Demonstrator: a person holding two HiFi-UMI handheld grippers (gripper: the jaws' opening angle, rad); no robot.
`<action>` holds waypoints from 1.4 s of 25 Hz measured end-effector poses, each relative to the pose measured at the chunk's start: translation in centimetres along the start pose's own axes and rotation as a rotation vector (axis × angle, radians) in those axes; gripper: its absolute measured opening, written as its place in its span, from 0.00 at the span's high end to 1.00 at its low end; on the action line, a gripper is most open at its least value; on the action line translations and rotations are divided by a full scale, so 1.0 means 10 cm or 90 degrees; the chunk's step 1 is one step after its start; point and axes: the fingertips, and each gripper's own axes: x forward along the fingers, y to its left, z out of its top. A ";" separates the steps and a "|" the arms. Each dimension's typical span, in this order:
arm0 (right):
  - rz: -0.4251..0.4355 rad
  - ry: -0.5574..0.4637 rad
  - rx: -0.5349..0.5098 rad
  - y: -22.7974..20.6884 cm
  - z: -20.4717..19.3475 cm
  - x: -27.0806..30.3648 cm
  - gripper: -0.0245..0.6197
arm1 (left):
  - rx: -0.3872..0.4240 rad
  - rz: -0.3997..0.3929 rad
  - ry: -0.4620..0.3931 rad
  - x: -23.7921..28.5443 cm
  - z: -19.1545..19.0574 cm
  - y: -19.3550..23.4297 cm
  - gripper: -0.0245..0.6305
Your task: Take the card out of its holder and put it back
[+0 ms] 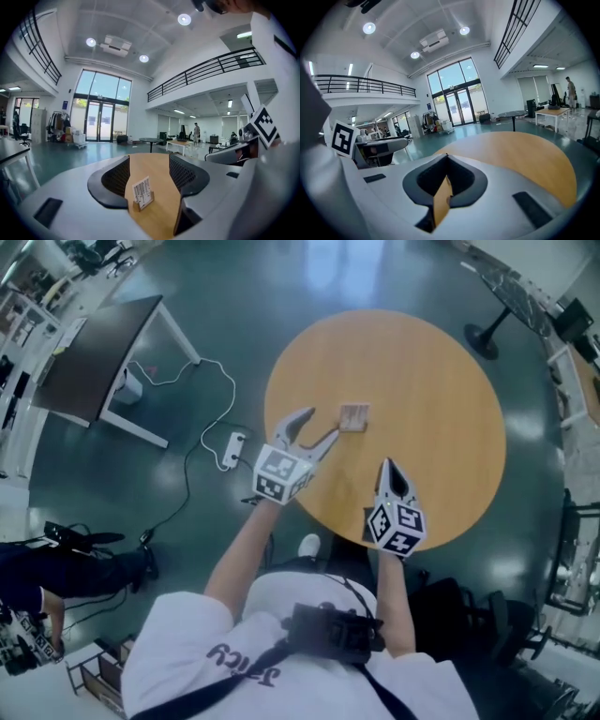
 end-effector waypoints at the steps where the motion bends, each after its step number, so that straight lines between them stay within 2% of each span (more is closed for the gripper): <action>1: 0.001 -0.009 -0.001 0.03 0.05 -0.03 0.93 | -0.007 0.010 -0.006 -0.06 0.08 -0.07 0.54; 5: 0.022 -0.054 -0.005 0.14 0.31 -0.11 0.93 | -0.025 0.047 -0.046 -0.24 0.43 -0.30 0.57; 8: 0.043 -0.078 -0.021 0.21 0.51 -0.14 0.93 | -0.019 0.085 -0.062 -0.27 0.54 -0.40 0.64; 10: 0.056 -0.089 -0.029 0.21 0.61 -0.14 0.93 | -0.034 0.108 -0.072 -0.24 0.58 -0.45 0.69; 14: 0.072 -0.096 -0.055 0.20 0.71 -0.19 0.93 | -0.062 0.157 -0.085 -0.24 0.65 -0.48 0.78; 18: 0.086 -0.094 -0.097 0.14 0.80 -0.22 0.93 | -0.070 0.197 -0.091 -0.22 0.69 -0.56 0.87; 24: 0.125 -0.090 -0.119 0.07 0.86 -0.27 0.93 | -0.069 0.248 -0.098 -0.26 0.69 -0.73 0.95; 35: 0.202 -0.070 -0.141 0.06 0.83 -0.42 0.93 | -0.083 0.297 -0.103 -0.33 0.67 -1.02 0.95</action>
